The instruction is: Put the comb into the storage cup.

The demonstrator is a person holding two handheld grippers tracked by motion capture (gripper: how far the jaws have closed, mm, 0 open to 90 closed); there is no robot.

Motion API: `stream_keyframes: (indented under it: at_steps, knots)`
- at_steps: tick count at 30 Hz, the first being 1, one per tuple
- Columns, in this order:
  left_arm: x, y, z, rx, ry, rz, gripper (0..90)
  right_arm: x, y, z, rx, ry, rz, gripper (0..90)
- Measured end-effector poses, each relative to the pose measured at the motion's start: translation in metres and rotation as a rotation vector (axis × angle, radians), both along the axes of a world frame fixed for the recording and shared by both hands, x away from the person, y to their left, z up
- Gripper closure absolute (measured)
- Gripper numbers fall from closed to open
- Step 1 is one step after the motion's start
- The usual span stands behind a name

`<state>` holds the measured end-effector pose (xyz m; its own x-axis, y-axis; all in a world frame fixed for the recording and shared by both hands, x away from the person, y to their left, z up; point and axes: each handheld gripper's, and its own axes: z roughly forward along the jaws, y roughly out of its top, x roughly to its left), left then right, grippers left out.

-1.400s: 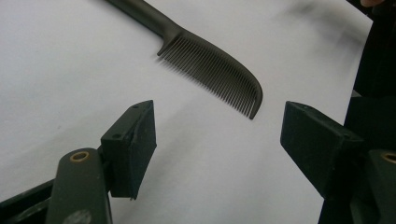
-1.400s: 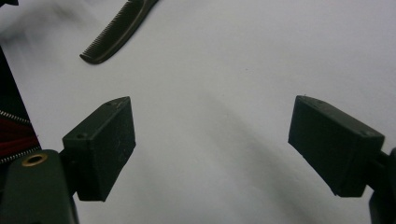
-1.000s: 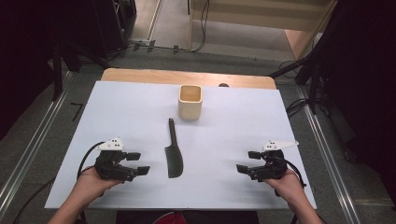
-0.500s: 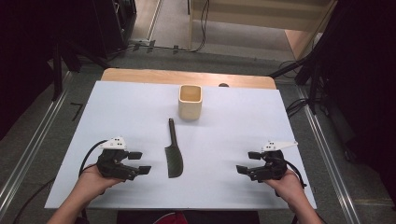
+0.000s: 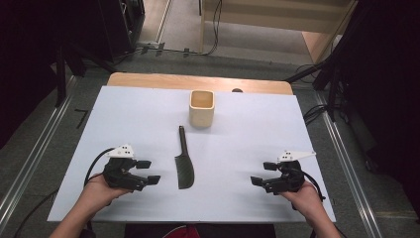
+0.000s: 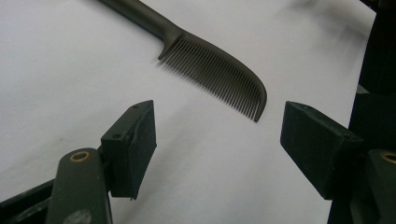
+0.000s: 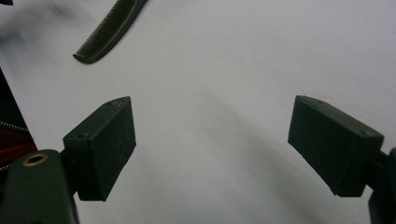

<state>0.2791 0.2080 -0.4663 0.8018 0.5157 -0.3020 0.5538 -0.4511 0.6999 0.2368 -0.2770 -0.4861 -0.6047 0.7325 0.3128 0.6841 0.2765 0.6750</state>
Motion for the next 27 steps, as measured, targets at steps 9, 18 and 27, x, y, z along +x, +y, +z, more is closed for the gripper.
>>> stream_keyframes:
  at_steps: [9, 18, 27]
  knots:
    - [0.000, 0.000, 0.000, 0.012, 0.026, 0.009, 27.9, 0.000, 0.000, 0.000, 0.015, 0.005, 0.009, 13.2]
    - [0.009, 0.000, 0.007, -0.002, 0.020, 0.045, 28.0, 0.000, 0.002, 0.001, 0.014, -0.004, 0.010, 17.2]
    - [0.033, -0.008, 0.027, -0.003, 0.033, 0.054, 27.9, -0.001, 0.005, 0.002, 0.012, -0.001, 0.012, 17.2]
